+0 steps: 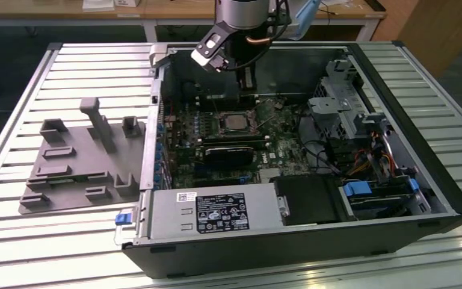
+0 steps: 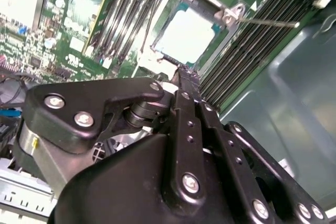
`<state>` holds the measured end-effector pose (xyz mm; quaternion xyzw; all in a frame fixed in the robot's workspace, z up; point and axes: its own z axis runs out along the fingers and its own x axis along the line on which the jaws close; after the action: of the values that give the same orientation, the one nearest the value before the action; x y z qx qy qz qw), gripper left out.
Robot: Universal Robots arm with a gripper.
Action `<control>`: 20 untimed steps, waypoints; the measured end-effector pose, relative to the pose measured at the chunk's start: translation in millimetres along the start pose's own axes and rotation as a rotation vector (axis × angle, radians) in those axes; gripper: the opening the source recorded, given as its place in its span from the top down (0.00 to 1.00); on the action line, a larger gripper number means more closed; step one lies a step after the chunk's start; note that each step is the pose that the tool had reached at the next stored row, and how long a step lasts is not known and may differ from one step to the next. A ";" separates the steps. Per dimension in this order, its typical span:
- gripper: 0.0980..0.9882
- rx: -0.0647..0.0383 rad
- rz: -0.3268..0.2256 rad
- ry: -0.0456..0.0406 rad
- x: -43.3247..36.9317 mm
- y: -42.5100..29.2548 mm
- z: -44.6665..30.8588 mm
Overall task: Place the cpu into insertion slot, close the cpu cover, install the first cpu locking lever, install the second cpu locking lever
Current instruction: 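Close the cpu cover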
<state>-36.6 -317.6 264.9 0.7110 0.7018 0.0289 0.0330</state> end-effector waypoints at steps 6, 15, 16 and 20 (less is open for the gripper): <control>1.00 0.000 0.000 0.0000 0.2 18.0 1.6; 1.00 0.001 0.000 -0.0001 0.7 54.7 4.8; 1.00 0.001 0.000 0.0000 0.8 59.2 5.2; 1.00 0.003 0.000 0.0000 1.0 75.0 6.8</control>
<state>38.8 -317.6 264.6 0.7110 0.7019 0.0279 0.0320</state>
